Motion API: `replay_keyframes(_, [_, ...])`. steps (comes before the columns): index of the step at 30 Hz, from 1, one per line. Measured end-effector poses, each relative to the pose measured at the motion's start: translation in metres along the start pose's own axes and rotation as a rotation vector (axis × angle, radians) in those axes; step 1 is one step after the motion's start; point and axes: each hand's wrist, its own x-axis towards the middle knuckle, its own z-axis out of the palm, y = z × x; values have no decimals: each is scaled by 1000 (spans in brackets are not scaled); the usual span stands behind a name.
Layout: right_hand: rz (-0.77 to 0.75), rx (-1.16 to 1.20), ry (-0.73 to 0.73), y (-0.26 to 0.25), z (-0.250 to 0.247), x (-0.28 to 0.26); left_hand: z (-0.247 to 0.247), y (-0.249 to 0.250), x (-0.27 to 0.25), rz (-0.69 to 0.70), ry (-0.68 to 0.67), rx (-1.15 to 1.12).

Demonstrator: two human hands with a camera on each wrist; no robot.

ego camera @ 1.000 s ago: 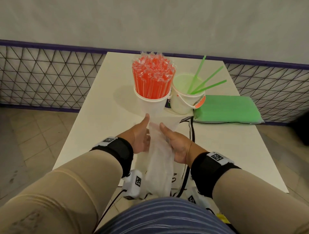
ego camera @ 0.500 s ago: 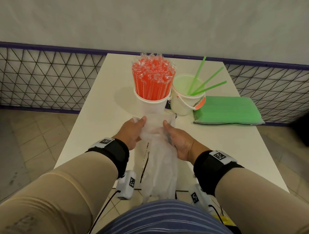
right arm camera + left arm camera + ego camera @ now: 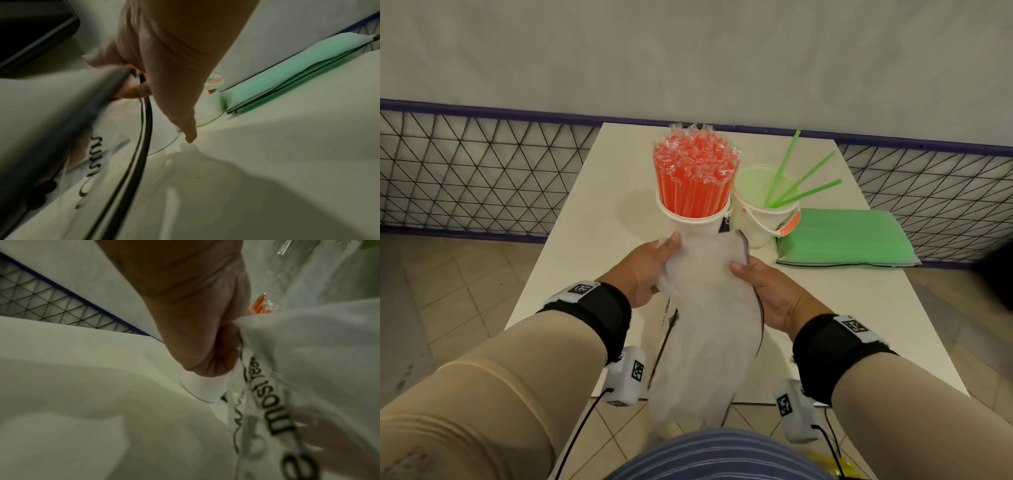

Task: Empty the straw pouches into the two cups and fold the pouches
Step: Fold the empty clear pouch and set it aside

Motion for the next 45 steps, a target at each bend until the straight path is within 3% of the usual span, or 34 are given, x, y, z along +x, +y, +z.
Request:
replay_keyframes(3, [26,32,-121,-1,9,-4,11,7,-7,27,-268,5])
replay_keyframes(5, [-2,14,-19,-5,18,-4,18,11,-5,86,-206,-28])
replay_keyframes(8, [-177,-159,428,-13,19,3,17,10,1,157,130,-57])
replay_keyframes(9, [-237,-198,556,-15,14,7,14,5,1,154,180,-46])
replay_keyframes(11, [-306,-244,670,-19,7,10,14,-6,-6,130,120,65])
replay_keyframes(13, [-332,-290,689,-21,5,12,19,-18,-12,135,11,339])
replay_keyframes(15, [-362,-337,701,-22,6,14,29,-26,-17,173,14,591])
replay_keyframes(19, [-415,-495,825,-26,8,16,44,-37,-25,289,70,605])
replay_keyframes(22, [-422,-533,927,-30,3,12,41,-43,-30,334,43,759])
replay_keyframes(25, [-415,-600,949,-28,-2,6,35,-47,-32,343,58,908])
replay_keyframes(33, [-432,-704,901,-27,7,10,51,-36,-25,336,-9,832])
replay_keyframes(40, [-471,-789,950,-48,-9,2,22,-36,-20,189,84,585])
replay_keyframes(42, [-476,-819,905,-45,-12,0,18,-32,-20,141,69,582])
replay_keyframes(45, [-472,-821,791,-34,-7,0,25,-23,-14,66,-24,297])
